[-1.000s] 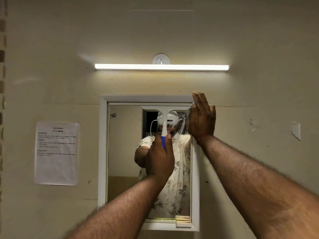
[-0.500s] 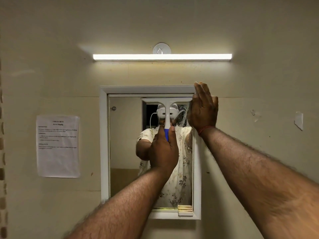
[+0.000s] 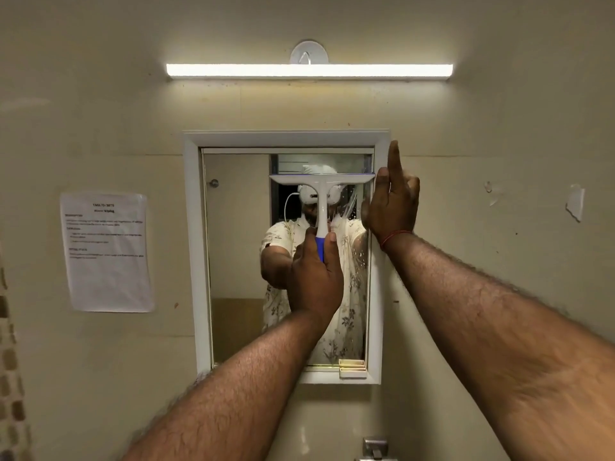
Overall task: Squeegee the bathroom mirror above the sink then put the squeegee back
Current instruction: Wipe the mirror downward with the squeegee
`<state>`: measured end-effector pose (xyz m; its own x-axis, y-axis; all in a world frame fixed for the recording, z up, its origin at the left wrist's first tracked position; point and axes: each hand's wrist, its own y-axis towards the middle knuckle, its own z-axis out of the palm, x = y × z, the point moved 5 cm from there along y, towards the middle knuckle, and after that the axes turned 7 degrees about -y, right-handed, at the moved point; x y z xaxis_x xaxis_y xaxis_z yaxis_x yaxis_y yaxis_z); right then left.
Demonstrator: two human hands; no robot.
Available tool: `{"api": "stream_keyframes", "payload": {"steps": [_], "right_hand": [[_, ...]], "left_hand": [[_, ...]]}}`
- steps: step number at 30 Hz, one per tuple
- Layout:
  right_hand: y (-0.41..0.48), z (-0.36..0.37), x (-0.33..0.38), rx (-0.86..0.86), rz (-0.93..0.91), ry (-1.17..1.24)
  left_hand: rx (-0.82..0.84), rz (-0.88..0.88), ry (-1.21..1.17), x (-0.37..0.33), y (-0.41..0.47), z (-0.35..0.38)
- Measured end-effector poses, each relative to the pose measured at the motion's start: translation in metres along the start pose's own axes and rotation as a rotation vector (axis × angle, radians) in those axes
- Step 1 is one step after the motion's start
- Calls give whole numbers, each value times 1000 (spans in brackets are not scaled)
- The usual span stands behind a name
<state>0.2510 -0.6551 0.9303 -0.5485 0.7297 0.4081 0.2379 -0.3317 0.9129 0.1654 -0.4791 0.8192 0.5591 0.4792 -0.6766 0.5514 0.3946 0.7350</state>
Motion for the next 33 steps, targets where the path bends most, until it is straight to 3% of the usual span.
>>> {"api": "stream_keyframes", "payload": {"steps": [14,33], "right_hand": [[-51,2,-25,66,160,129],[-169,-8,-62,194,269,157]], "left_hand": [[47,-41,152,55,-59,-3],[120,-131,140,111,-157,-11]]}}
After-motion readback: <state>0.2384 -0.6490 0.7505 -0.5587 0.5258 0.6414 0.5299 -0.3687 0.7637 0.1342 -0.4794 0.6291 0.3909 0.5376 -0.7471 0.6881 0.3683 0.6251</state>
